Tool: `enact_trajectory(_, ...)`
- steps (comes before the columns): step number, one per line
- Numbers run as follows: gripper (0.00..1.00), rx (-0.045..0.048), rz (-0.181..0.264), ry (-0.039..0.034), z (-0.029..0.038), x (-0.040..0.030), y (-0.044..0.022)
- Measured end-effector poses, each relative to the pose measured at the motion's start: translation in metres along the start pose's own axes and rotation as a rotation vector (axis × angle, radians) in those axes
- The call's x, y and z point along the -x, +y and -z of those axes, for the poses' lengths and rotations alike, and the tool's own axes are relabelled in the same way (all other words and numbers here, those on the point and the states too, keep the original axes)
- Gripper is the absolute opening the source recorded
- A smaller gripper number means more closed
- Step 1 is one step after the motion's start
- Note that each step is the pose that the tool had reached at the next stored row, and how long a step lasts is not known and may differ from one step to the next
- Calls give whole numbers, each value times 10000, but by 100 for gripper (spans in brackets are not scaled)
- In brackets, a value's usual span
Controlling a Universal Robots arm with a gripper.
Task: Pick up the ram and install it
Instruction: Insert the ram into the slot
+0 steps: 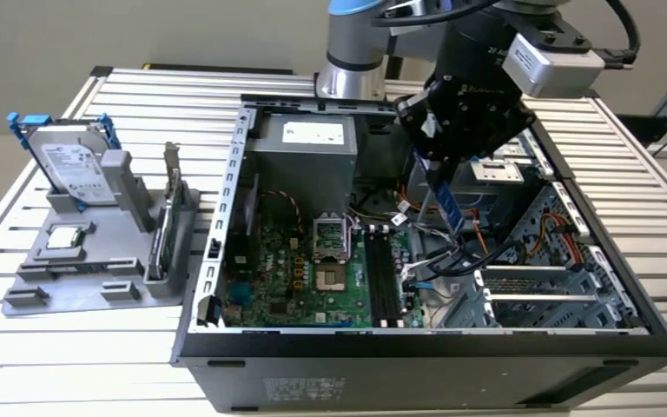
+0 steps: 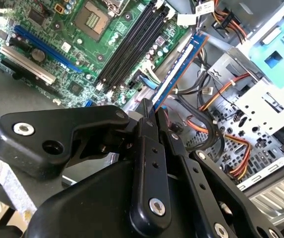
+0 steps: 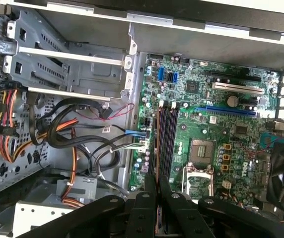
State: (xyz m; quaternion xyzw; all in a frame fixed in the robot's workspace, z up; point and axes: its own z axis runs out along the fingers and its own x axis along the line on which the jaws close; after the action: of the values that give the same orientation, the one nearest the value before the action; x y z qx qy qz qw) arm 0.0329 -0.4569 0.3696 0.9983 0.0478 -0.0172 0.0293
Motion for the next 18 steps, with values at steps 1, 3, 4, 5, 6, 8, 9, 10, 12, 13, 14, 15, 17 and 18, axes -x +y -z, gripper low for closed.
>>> enact_trajectory(1, 0, 16, -1, -2, -4, 0, 0)
enact_trajectory(3, 0, 47, -2, -4, -12, 0, -1)
enact_trajectory(4, 0, 63, -3, -6, -16, -1, -2)
enact_trajectory(5, 0, 80, -3, -8, -20, -1, -2)
enact_trajectory(6, 0, 97, -3, -9, -24, -1, -3)
enact_trajectory(8, 0, 131, -5, -13, -31, -1, -3)
enact_trajectory(9, 0, 146, -5, -14, -35, -1, -4)
enact_trajectory(10, 0, 163, -6, -16, -39, -1, -4)
enact_trajectory(12, 0, 196, -6, -19, -46, -2, -5)
enact_trajectory(13, 0, 211, -7, -20, -50, -2, -5)
enact_trajectory(14, 0, 228, -8, -21, -54, -2, -5)
enact_trajectory(15, 0, 246, -8, -24, -57, -2, -5)
enact_trajectory(17, 0, 282, -9, -27, -64, -3, -6)
enact_trajectory(18, 0, 300, -10, -29, -67, -3, -6)
